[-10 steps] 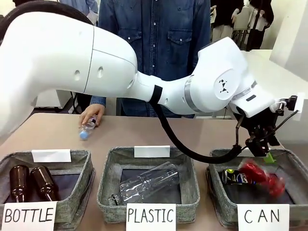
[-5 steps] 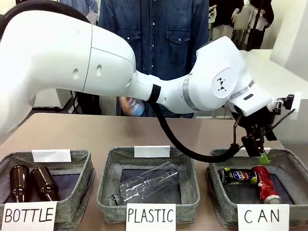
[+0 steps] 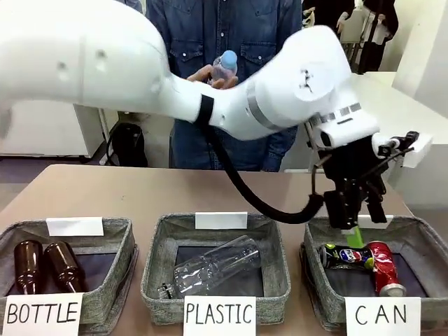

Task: Sort the can waste into the basket.
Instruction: Pick up the can waste from the table and place it in the right Fabric basket.

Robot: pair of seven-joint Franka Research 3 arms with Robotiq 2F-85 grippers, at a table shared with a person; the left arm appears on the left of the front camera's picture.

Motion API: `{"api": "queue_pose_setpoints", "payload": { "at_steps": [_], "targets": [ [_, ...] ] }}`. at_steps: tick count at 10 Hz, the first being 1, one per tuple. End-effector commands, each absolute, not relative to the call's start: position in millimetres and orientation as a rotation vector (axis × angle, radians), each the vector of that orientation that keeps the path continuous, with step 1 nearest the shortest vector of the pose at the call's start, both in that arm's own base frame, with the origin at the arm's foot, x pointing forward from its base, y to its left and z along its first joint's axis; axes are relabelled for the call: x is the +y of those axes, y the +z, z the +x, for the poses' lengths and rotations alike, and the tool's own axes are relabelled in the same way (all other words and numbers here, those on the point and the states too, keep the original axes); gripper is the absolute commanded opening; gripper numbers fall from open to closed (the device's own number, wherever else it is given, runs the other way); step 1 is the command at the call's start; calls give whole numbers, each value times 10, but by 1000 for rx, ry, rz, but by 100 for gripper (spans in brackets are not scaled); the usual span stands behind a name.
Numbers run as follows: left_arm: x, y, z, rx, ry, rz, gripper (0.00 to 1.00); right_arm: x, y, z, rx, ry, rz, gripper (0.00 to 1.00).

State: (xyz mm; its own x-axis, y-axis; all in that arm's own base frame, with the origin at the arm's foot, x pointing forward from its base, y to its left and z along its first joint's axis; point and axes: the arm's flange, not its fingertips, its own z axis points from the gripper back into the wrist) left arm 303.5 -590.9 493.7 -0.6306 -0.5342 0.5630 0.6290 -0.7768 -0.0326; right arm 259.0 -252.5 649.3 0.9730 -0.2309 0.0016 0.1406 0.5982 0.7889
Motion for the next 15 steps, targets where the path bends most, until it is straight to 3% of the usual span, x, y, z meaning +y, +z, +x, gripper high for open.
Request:
{"api": "queue_pose_setpoints", "payload": {
  "at_steps": [1,4,8,10,12,13,15],
  "targets": [
    [-4836,5217,2826,-199,-2281,-660,100,-2498,6535,2613,-102,-230,921,100],
    [-3370,5723,2890,-265,-1711,-447,100,-2498,6535,2613,-102,-230,921,100],
    [-1588,5927,3367,-93,-1126,-692,100,-1700,6504,2795,-24,-80,856,100],
    [-667,5930,3378,-211,-798,-816,100,-966,6480,2955,32,75,936,100],
    [171,5888,3259,-502,-425,-1016,100,-280,6280,3135,122,170,1059,100],
    [494,5774,3197,-648,-299,-1121,100,-47,6150,3202,262,197,1251,100],
    [620,5524,3192,-677,-268,-1198,100,64,5958,3327,225,81,1368,100]
  ]
}}
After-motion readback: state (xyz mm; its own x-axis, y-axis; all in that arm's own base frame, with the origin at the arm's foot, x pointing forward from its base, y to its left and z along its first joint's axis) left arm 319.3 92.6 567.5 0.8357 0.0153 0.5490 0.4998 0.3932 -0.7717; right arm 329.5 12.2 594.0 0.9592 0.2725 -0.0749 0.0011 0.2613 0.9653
